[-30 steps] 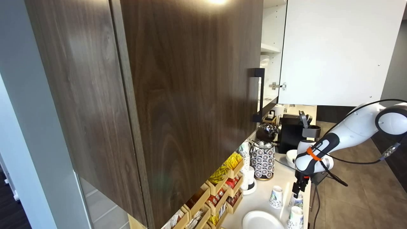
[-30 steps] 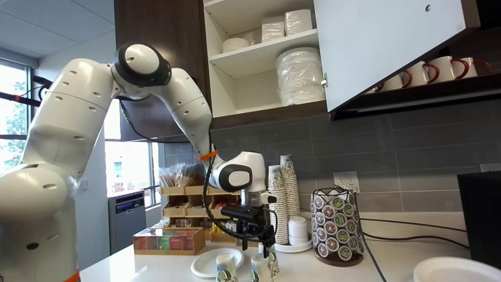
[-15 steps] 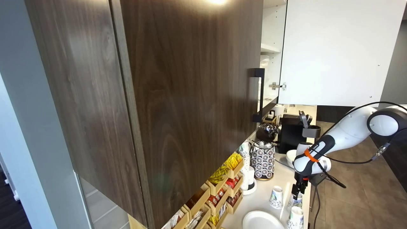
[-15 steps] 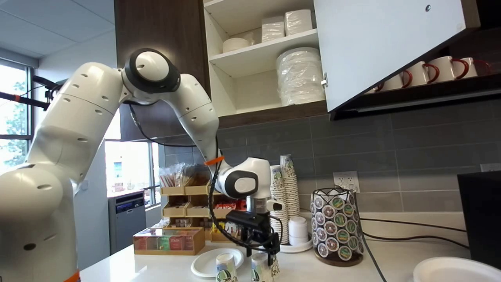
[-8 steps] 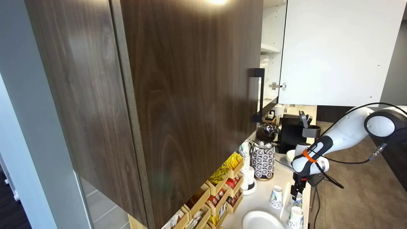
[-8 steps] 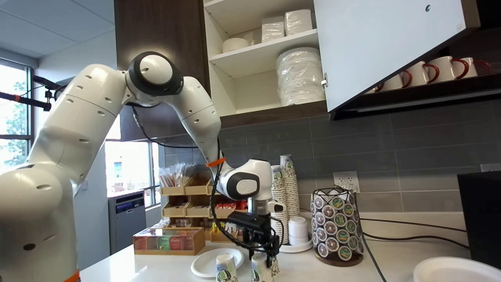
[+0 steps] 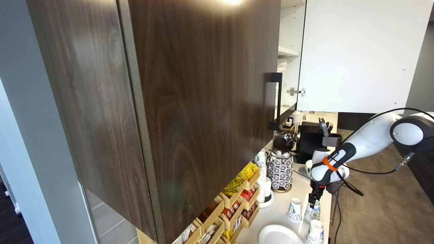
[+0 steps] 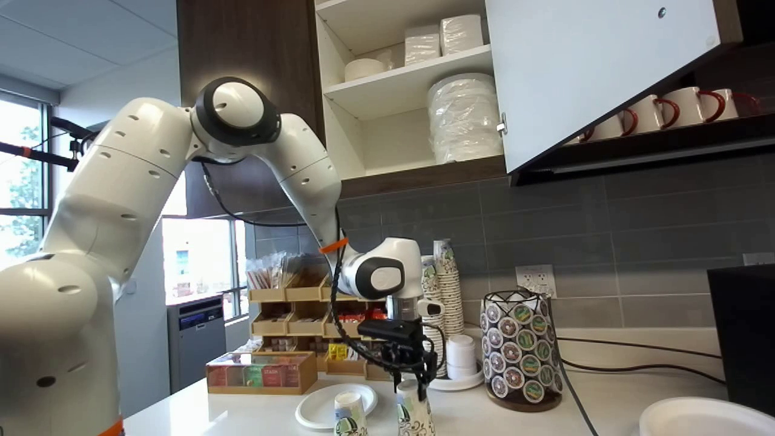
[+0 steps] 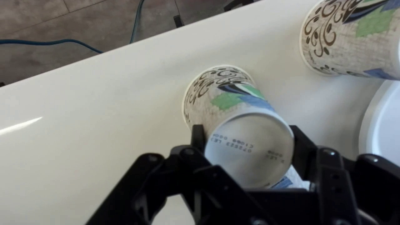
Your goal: Stack all the upside down white cups on the kitchen counter together and put them on the white plate, pick up the white plate and put it in the bottom shelf of the open cabinet
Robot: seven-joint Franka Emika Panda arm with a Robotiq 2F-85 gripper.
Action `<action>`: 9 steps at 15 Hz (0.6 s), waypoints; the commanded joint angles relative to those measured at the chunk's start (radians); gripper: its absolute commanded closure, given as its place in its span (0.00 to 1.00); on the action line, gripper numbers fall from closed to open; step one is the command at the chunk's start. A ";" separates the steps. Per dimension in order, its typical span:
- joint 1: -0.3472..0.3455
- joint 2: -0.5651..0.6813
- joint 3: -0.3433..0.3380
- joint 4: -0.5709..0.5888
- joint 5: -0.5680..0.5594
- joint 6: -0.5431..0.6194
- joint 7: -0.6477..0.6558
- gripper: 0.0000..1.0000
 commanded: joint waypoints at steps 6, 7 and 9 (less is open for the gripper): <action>0.111 -0.219 -0.053 0.059 -0.296 -0.301 0.150 0.59; 0.113 -0.230 -0.039 0.072 -0.282 -0.320 0.125 0.59; 0.119 -0.232 -0.014 0.099 -0.242 -0.329 0.080 0.59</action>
